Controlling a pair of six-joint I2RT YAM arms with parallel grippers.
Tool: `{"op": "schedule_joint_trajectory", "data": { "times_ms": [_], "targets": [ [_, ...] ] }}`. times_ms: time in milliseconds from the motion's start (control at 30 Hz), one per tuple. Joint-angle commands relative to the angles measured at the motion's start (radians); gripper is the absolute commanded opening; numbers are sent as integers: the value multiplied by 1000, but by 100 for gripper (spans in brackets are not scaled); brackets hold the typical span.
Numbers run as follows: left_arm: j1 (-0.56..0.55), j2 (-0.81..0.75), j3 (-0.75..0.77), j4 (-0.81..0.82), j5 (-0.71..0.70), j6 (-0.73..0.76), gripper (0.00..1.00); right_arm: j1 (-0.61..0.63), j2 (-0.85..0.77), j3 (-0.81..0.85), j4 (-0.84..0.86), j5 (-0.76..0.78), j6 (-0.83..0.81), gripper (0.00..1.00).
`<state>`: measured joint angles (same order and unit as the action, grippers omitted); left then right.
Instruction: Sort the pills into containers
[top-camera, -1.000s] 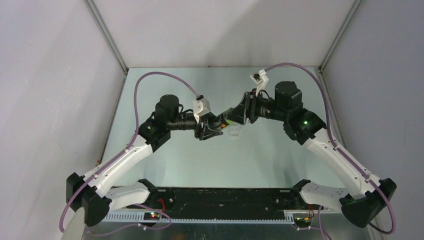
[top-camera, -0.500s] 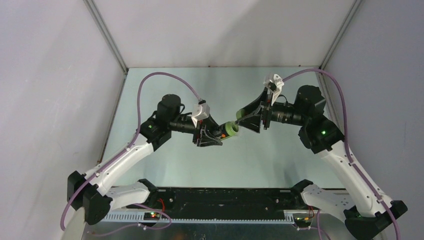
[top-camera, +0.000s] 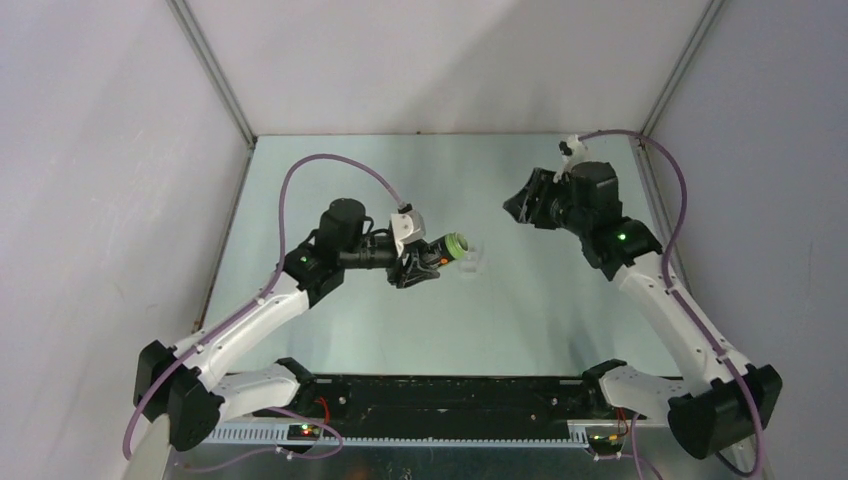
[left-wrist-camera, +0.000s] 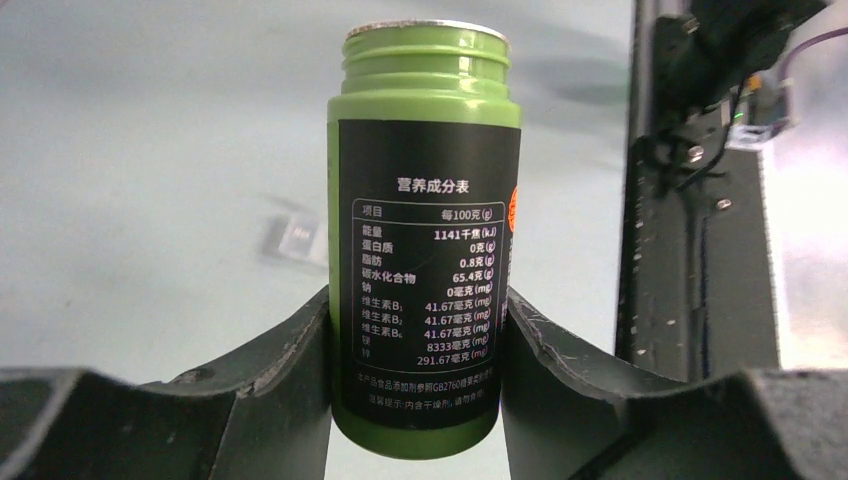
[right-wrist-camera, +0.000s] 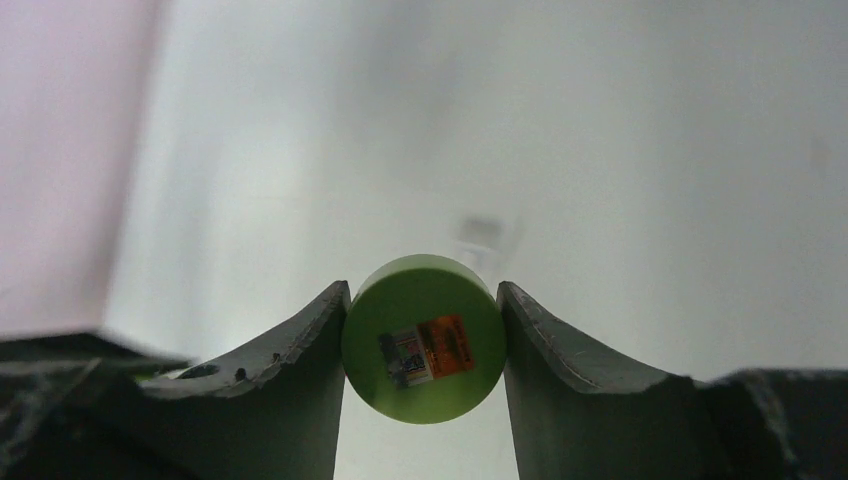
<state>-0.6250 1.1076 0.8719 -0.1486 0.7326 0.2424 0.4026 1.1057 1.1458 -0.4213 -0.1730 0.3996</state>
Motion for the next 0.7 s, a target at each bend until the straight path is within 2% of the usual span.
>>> {"op": "schedule_joint_trajectory", "data": {
  "times_ms": [0,267,467,667],
  "targets": [
    [-5,-18,-21,19,-164,75,0,-31,58,-111,-85,300,176,30],
    [-20,71,-42,12,-304,102,0,-31,210,-271,31,375,210,30],
    [-35,148,-53,9,-358,126,0,-1,337,-280,80,470,189,31],
    [-40,167,-109,57,-370,111,0,22,455,-266,47,506,240,35]
  ]
}}
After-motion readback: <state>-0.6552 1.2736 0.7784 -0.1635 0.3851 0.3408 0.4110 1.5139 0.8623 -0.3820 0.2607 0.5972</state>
